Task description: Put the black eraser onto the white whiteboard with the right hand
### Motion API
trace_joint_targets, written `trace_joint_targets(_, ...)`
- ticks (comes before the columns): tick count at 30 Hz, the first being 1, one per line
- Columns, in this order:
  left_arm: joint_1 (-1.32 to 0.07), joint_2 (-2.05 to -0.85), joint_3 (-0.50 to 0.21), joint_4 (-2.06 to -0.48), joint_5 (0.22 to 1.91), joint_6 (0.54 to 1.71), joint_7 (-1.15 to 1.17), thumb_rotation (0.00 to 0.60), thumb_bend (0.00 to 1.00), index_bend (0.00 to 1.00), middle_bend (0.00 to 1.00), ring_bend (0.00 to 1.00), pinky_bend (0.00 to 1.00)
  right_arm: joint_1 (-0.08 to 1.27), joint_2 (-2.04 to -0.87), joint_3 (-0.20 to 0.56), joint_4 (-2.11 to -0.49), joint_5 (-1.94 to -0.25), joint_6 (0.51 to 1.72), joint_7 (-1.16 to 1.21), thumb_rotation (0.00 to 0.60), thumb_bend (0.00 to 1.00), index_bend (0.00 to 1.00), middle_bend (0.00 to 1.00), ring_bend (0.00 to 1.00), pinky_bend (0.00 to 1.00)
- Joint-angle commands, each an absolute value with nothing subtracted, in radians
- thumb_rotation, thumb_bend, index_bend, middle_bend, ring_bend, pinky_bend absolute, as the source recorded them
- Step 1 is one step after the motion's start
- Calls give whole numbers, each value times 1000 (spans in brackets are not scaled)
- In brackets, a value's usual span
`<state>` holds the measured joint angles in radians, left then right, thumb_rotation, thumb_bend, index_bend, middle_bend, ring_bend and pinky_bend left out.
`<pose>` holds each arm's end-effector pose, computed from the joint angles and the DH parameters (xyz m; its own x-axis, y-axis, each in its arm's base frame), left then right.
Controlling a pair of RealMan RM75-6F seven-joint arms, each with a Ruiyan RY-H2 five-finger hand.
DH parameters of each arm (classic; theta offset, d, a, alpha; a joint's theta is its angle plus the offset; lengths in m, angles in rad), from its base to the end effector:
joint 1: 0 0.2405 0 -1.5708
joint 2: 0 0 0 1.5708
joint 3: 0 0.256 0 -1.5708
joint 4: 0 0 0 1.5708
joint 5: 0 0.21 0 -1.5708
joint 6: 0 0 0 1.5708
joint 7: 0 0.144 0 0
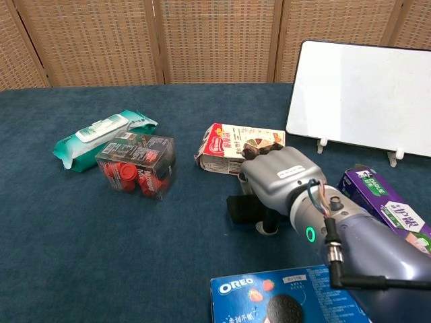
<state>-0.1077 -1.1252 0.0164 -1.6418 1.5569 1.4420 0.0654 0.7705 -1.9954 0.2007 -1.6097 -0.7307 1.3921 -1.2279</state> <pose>-0.3007 0.1723 0.1368 0.4335 0.0993 0.8957 0.9003 -0.0917 -0.4255 -0.0687 -0.2624 -0.1013 0.6840 -0.2502 0.6853 -0.7291 -0.2648 0.6311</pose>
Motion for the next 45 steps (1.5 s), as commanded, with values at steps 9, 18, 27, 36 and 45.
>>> trace_joint_targets(9,-108,-1127,15,-1641,1553,1440,68,600,136,0,0,0,0,770,-1963,212,-1652,-765,1446,-1245,600,337,406,0,0,0)
trace_joint_targets(18,-108,-1128,16,-1642,1553,1440,73,600,136,0,0,0,0,770,-1908,229,-1738,-806,1506,-1276,600,337,414,0,0,0)
trace_joint_targets(27,-106,-1132,18,-1641,1556,1443,81,600,136,0,0,0,0,758,-1809,247,-1827,-875,1541,-1255,600,337,415,0,0,0)
trace_joint_targets(36,-104,-1134,11,-1639,1552,1453,85,600,136,0,0,0,0,765,-1739,309,-1786,-873,1481,-1167,600,337,418,0,0,0)
trace_joint_targets(45,-99,-1128,-2,-1643,1530,1461,85,600,136,0,0,0,0,812,-1723,386,-1598,-843,1358,-1033,600,337,418,0,0,0)
